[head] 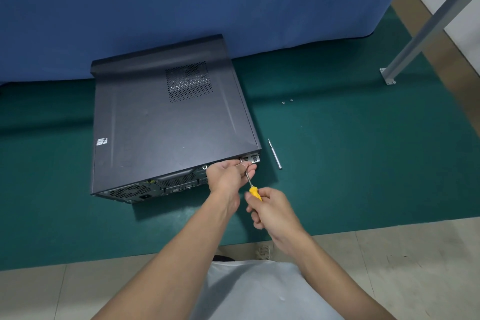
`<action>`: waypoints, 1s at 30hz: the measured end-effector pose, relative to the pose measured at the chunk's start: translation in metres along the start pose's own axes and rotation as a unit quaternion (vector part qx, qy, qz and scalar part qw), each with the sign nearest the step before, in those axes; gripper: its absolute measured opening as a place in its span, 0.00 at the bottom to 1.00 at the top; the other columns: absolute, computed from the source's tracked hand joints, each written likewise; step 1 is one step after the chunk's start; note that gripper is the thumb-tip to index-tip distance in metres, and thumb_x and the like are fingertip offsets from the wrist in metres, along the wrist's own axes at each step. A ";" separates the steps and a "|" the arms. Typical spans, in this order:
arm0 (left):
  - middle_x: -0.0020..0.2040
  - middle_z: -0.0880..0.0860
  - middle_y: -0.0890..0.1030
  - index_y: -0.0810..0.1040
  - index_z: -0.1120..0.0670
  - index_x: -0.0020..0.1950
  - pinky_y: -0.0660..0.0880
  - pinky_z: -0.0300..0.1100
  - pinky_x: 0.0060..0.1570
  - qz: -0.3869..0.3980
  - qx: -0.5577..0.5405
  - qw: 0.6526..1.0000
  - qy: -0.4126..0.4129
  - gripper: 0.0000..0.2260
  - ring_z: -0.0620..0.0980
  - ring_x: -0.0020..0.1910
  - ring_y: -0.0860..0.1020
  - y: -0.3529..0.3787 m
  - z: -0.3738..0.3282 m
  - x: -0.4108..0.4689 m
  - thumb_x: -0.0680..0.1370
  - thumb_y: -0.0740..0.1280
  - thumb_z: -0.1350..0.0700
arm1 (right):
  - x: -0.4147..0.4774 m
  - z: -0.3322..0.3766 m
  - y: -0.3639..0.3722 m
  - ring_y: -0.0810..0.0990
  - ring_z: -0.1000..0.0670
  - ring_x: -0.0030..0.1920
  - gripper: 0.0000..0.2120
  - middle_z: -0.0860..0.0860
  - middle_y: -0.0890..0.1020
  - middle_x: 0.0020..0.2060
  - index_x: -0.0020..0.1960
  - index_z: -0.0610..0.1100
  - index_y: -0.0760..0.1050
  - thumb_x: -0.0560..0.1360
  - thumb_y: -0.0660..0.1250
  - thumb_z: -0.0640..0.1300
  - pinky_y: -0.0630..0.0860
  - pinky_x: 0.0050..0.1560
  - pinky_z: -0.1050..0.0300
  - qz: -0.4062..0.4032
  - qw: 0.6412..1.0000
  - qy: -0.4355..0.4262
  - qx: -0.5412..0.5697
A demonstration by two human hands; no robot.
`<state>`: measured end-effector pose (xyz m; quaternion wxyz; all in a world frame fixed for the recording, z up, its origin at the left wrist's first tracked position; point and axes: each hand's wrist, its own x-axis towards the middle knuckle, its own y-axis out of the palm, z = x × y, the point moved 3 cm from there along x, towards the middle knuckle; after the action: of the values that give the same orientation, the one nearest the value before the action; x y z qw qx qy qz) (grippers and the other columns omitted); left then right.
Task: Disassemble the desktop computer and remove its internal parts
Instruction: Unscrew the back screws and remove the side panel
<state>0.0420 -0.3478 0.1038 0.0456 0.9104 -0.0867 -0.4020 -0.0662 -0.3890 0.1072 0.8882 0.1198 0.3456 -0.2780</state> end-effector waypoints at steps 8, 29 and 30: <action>0.46 0.64 0.82 0.74 0.69 0.55 0.82 0.42 0.45 0.057 -0.060 0.996 -0.019 0.07 0.57 0.43 0.84 -0.004 0.002 -0.001 0.79 0.60 0.71 | -0.001 0.002 0.000 0.79 0.47 0.36 0.07 0.40 0.79 0.42 0.53 0.33 0.74 0.80 0.62 0.36 0.77 0.38 0.56 0.089 0.984 0.086 0.131; 0.40 0.61 0.82 0.76 0.70 0.54 0.81 0.38 0.36 0.010 -0.019 1.000 -0.003 0.07 0.53 0.36 0.83 0.000 0.001 -0.001 0.77 0.65 0.72 | -0.002 0.002 0.001 0.66 0.53 0.27 0.08 0.46 0.74 0.31 0.45 0.39 0.74 0.80 0.63 0.42 0.66 0.27 0.61 0.047 0.981 0.077 0.172; 0.41 0.62 0.82 0.75 0.70 0.54 0.81 0.39 0.36 0.016 -0.024 1.000 -0.007 0.07 0.53 0.37 0.83 0.000 0.000 -0.001 0.77 0.63 0.72 | -0.003 0.002 0.000 0.68 0.52 0.28 0.10 0.44 0.75 0.32 0.45 0.37 0.75 0.80 0.62 0.43 0.69 0.29 0.58 0.063 0.970 0.097 0.216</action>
<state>0.0411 -0.3475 0.1041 0.0736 0.9046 -0.0916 -0.4097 -0.0667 -0.3885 0.1109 0.8194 0.3564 0.3537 -0.2763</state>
